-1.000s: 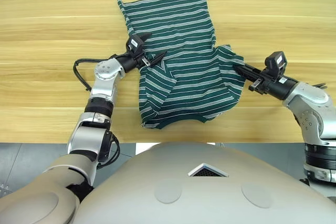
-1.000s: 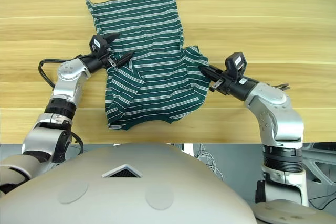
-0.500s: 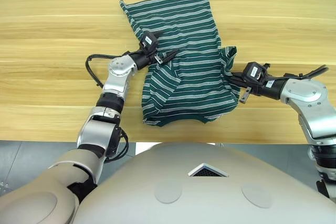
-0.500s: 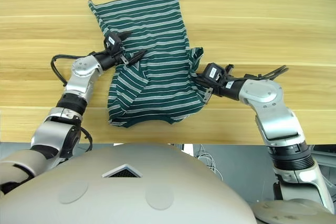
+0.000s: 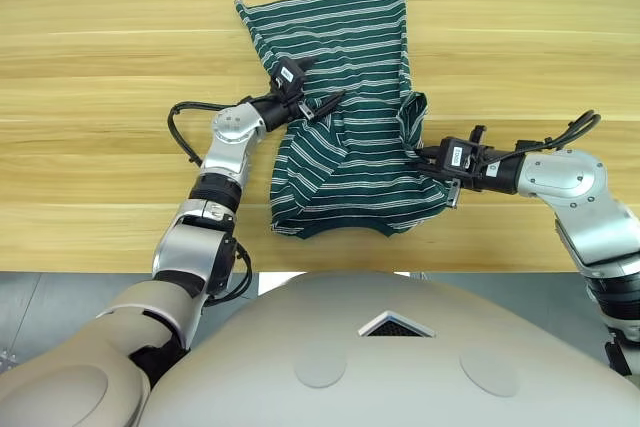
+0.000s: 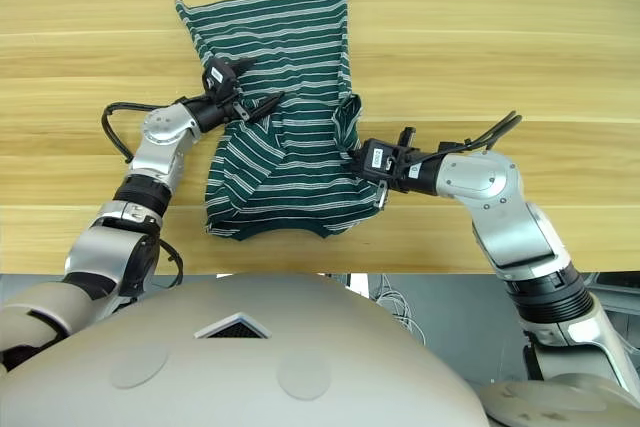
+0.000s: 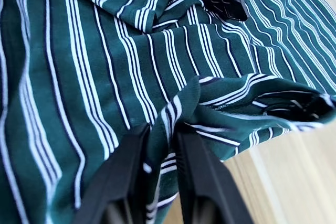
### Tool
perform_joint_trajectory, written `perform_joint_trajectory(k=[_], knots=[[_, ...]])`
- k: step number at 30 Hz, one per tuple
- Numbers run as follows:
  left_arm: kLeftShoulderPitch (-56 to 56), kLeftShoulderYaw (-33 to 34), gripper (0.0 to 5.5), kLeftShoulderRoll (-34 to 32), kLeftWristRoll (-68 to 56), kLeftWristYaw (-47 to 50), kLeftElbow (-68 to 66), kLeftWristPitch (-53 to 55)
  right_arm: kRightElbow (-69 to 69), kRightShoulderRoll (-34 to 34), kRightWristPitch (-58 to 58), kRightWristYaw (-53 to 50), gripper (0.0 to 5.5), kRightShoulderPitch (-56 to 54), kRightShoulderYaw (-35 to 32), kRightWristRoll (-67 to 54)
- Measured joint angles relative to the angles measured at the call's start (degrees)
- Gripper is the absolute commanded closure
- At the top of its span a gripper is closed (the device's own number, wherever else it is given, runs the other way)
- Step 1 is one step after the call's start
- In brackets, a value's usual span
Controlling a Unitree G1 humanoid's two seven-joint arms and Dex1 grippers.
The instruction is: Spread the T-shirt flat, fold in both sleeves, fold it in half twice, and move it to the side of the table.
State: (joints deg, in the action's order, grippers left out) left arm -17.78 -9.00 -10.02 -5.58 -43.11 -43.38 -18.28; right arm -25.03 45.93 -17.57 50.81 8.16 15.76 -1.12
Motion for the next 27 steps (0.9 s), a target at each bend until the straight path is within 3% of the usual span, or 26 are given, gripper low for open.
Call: perform_joint_trajectory(k=[11, 13, 16, 19, 22, 27], knots=[[7.1, 0.7, 1.23, -7.2, -0.6, -2.1, 9.2, 0.2, -1.0, -1.5, 1.1, 2.0, 2.05, -3.2, 6.7, 4.0], [7.8, 0.7, 1.23, -8.6, -0.5, -2.1, 9.9, 0.0, -2.6, -1.6, -0.8, 3.9, 2.05, -2.7, 5.9, -0.3], [7.4, 1.2, 1.23, -10.4, -0.5, -1.6, 8.3, -1.3, -5.5, -1.6, -4.9, 6.8, 2.05, -3.0, -0.5, -11.0], [3.2, 1.2, 1.23, -10.7, 1.4, 2.5, 1.8, -4.7, -4.2, -1.2, -3.6, 12.8, 2.05, -5.4, -11.8, -24.0], [-3.1, 0.6, 1.23, -10.9, 4.3, 8.0, -6.4, -7.6, 3.0, -0.3, 2.5, 21.0, 2.05, -8.2, -18.7, -30.3], [-11.8, 0.6, 1.23, -7.9, 6.4, 11.5, -17.6, -10.3, 24.8, -3.3, 14.2, 22.1, 2.05, -16.0, -16.1, -21.9]])
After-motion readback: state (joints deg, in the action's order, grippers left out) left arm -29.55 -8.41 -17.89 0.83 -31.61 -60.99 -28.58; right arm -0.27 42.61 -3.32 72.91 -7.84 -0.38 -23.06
